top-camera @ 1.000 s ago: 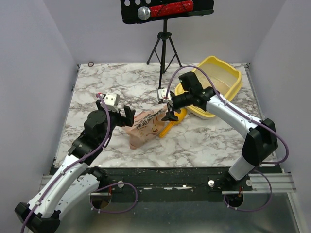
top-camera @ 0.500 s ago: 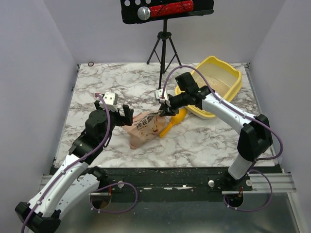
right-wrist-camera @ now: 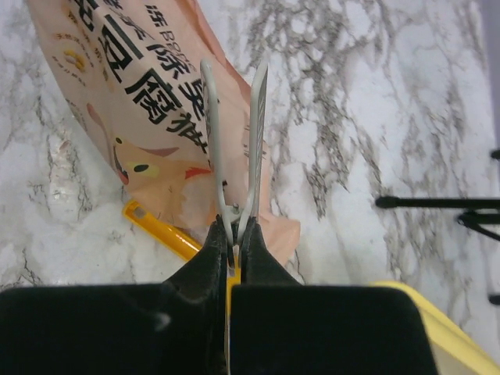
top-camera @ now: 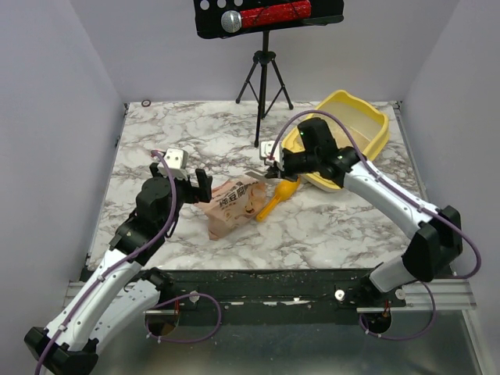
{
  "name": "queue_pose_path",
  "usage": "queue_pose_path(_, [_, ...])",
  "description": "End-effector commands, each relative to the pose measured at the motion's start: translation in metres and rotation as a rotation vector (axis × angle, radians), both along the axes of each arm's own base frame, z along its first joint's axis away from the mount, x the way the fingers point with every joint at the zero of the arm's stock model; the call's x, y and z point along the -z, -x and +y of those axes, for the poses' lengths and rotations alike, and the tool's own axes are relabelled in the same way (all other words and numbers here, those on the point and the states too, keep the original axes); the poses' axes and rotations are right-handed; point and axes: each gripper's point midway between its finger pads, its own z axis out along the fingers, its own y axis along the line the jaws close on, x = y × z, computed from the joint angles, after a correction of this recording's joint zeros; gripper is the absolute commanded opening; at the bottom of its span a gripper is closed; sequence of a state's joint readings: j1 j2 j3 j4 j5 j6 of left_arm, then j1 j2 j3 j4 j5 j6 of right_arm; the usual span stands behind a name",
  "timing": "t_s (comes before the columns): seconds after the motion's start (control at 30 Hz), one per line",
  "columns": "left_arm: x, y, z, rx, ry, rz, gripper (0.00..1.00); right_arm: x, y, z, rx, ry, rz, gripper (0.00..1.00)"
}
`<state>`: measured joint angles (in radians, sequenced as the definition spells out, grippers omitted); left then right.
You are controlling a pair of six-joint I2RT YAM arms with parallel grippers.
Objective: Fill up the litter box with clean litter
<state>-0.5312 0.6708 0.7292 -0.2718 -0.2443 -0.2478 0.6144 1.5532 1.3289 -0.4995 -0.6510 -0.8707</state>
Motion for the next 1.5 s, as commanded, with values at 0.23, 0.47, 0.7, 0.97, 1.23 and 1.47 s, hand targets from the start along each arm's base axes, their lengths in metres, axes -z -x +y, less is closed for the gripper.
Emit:
queue_pose_path(0.23, [-0.018,0.003,0.009,-0.046,0.048,-0.04,0.99,-0.05,-0.032,-0.105,0.914,-0.116,0.004,0.0])
queue_pose_path(0.47, [-0.022,0.005,0.013,-0.071,0.094,-0.059,0.99,-0.013,0.0,-0.186,1.517,-0.275,0.203,0.01])
queue_pose_path(0.7, [-0.008,-0.001,0.026,-0.163,0.066,-0.005,0.99,0.041,0.034,-0.213,1.795,-0.493,0.444,0.0])
queue_pose_path(0.97, [0.029,-0.003,0.044,-0.395,0.064,0.265,0.99,0.113,0.058,-0.239,2.043,-0.637,0.632,0.0])
queue_pose_path(1.23, [0.036,0.012,0.043,-0.439,0.131,0.387,0.99,0.148,0.062,-0.247,2.124,-0.61,0.762,0.5])
queue_pose_path(1.47, [0.035,0.034,0.038,-0.472,0.314,0.461,0.99,0.109,0.042,-0.239,1.993,-0.598,0.668,0.8])
